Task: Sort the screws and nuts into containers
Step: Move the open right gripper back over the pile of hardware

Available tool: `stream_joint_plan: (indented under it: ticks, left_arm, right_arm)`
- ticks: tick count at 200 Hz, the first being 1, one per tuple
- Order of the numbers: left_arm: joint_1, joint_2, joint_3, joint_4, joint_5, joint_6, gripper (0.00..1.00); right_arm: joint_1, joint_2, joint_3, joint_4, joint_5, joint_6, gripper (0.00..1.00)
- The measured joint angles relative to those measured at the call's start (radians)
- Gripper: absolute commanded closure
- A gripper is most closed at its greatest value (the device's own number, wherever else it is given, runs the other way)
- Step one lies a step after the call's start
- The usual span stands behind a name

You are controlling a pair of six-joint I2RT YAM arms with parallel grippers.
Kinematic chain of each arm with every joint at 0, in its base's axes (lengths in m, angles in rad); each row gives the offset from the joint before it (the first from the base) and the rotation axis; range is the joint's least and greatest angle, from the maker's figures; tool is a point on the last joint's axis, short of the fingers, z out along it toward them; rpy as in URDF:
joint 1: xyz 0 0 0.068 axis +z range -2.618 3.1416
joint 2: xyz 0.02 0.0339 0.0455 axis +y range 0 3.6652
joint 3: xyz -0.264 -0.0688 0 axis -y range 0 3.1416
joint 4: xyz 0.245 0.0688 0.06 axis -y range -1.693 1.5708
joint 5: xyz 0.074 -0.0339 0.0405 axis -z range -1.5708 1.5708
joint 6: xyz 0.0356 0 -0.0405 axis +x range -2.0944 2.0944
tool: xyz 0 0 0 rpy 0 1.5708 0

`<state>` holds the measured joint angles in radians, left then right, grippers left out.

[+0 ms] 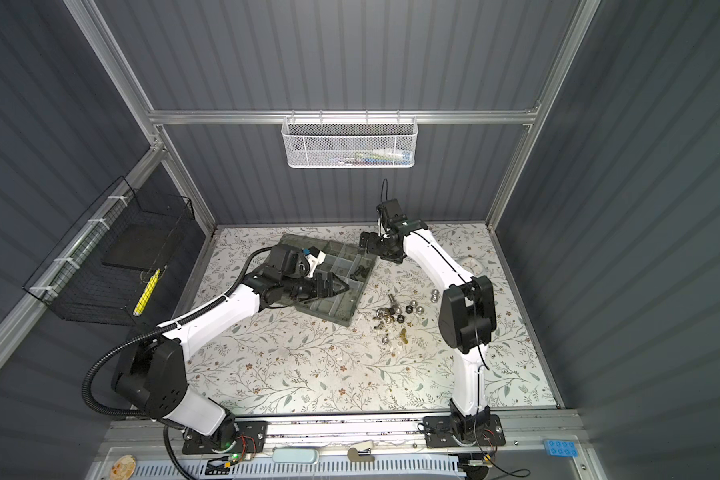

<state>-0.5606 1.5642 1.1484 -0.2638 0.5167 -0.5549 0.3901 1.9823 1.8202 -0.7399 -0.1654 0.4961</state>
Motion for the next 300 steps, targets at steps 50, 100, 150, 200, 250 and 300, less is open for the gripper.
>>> stream_joint_plan:
  ticks: [50, 100, 150, 200, 250, 300]
  left_arm:
    - [-0.100, -0.001, 0.050, -0.049, -0.079, 0.028, 0.00]
    - [-0.150, -0.001, 0.046, -0.043, -0.138, 0.020, 0.00]
    - [-0.241, 0.002, -0.011, 0.072, -0.185, -0.032, 0.00]
    - [-0.248, 0.048, -0.090, 0.222, -0.212, -0.116, 0.00]
    - [-0.248, 0.048, -0.129, 0.267, -0.234, -0.131, 0.00]
    - [-0.248, 0.048, -0.129, 0.273, -0.242, -0.131, 0.00]
  right_arm:
    - [-0.055, -0.225, -0.343, 0.060, 0.019, 0.022, 0.01]
    - [-0.092, -0.415, -0.582, 0.089, 0.031, 0.026, 0.02]
    - [-0.090, -0.436, -0.672, 0.109, 0.042, -0.009, 0.18]
    - [-0.089, -0.348, -0.689, 0.165, 0.053, -0.020, 0.35]
    - [-0.059, -0.202, -0.667, 0.202, 0.043, -0.009, 0.41]
    - [-0.049, -0.145, -0.621, 0.216, 0.050, -0.015, 0.45]
